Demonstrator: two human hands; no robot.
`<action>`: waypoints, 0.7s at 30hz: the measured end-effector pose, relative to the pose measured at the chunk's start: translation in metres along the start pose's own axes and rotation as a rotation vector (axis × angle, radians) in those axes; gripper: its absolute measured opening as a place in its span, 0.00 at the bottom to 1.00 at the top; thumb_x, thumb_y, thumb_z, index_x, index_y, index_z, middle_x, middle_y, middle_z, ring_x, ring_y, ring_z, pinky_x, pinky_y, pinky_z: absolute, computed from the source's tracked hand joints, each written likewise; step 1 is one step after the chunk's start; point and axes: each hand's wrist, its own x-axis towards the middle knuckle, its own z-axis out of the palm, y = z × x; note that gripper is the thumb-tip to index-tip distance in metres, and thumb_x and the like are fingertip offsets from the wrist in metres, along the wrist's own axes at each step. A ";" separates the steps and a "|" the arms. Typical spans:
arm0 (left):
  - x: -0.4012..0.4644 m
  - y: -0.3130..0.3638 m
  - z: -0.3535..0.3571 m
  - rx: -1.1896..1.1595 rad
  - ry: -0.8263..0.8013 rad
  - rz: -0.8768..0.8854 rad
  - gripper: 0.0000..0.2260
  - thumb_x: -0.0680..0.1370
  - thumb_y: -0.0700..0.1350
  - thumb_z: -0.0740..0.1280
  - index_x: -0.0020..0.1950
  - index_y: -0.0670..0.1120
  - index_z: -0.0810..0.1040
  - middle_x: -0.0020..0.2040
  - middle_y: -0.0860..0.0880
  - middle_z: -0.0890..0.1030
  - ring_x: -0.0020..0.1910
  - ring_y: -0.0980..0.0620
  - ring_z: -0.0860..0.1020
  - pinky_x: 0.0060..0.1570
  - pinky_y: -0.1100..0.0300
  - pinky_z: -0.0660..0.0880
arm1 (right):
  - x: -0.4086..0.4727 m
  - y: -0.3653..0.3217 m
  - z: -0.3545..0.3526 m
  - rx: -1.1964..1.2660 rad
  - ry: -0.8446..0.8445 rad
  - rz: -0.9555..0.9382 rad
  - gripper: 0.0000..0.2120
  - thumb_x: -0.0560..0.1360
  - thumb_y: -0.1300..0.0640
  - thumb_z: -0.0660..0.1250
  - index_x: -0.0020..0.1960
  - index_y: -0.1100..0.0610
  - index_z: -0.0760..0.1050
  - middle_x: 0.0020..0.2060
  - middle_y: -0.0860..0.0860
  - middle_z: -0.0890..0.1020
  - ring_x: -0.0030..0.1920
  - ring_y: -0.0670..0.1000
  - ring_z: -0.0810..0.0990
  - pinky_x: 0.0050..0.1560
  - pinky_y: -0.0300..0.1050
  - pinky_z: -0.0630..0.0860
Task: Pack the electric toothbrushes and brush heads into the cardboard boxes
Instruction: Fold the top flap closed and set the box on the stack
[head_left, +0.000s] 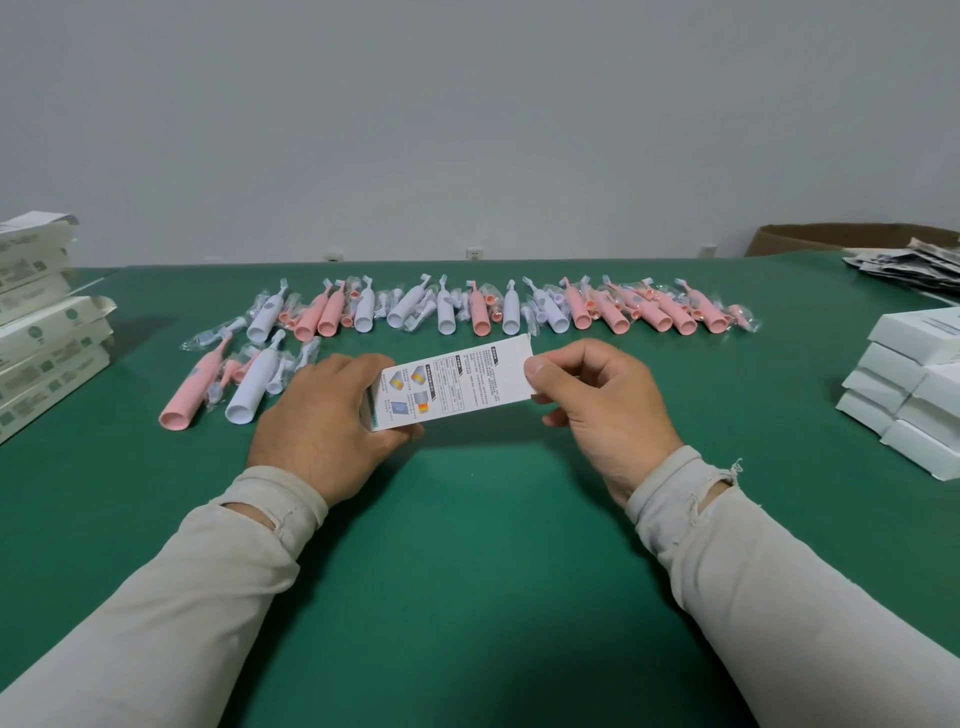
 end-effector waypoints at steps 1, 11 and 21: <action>0.000 0.000 0.000 0.002 0.001 -0.001 0.24 0.70 0.63 0.73 0.62 0.60 0.73 0.53 0.56 0.76 0.55 0.51 0.73 0.51 0.48 0.75 | 0.000 0.000 0.000 -0.001 0.000 -0.005 0.07 0.74 0.58 0.74 0.38 0.51 0.83 0.35 0.47 0.84 0.37 0.45 0.80 0.36 0.39 0.77; -0.002 0.003 -0.003 0.006 0.000 -0.004 0.23 0.70 0.63 0.73 0.62 0.60 0.74 0.52 0.56 0.76 0.54 0.51 0.73 0.49 0.50 0.75 | 0.000 0.003 -0.001 -0.110 -0.043 -0.035 0.05 0.74 0.53 0.72 0.40 0.48 0.84 0.43 0.42 0.87 0.38 0.43 0.78 0.47 0.50 0.79; -0.010 0.023 0.014 -0.228 -0.033 0.121 0.34 0.71 0.50 0.76 0.75 0.52 0.67 0.66 0.51 0.75 0.57 0.58 0.71 0.58 0.56 0.70 | 0.002 0.001 -0.001 0.301 0.178 0.198 0.11 0.77 0.59 0.72 0.56 0.57 0.73 0.47 0.52 0.87 0.46 0.49 0.87 0.42 0.41 0.81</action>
